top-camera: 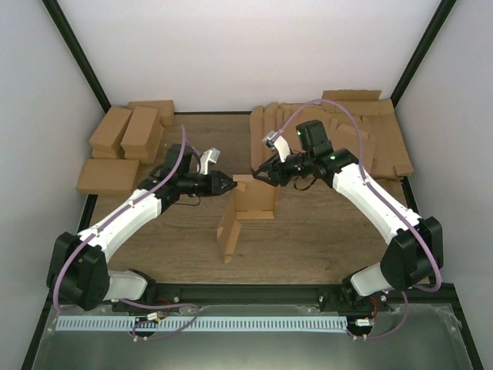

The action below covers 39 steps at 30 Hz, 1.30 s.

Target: Fold the paper box

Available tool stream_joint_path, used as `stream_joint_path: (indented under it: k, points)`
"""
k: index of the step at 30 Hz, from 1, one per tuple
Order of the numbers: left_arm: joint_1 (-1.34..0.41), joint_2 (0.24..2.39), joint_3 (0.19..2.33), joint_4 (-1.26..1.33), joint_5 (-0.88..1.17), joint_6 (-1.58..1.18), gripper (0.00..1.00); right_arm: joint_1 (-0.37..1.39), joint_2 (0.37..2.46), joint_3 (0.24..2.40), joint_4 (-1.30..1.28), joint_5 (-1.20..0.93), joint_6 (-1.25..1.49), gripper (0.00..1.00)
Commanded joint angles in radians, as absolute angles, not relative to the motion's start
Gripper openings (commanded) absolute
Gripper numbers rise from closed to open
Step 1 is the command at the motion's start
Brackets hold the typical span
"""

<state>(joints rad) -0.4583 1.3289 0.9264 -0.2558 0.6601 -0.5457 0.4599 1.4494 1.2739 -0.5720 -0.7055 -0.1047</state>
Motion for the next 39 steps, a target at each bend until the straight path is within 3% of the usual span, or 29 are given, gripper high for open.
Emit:
stream_joint_path:
  k: [1,8,15,22,31,39]
  points:
    - [-0.463,1.356,0.943,-0.284,0.663,-0.52,0.26,0.477,1.429,1.25,-0.598,-0.729,-0.152,0.43]
    - [-0.464,1.354,0.958,-0.297,0.655,-0.518,0.27,0.522,1.412,1.205,-0.608,-0.668,-0.155,0.41]
    - [-0.463,1.267,0.979,-0.388,0.544,-0.528,0.39,0.557,1.365,1.158,-0.582,-0.564,-0.143,0.43]
    - [-0.463,1.146,0.989,-0.485,0.489,-0.523,0.66,0.615,1.329,1.142,-0.56,-0.438,-0.155,0.44]
    - [-0.521,1.062,0.929,-0.561,0.535,-0.471,0.74,0.731,1.34,1.16,-0.576,-0.214,-0.209,0.45]
    - [-0.561,1.087,0.965,-0.678,0.404,-0.395,0.83,0.755,1.368,1.17,-0.597,-0.166,-0.242,0.47]
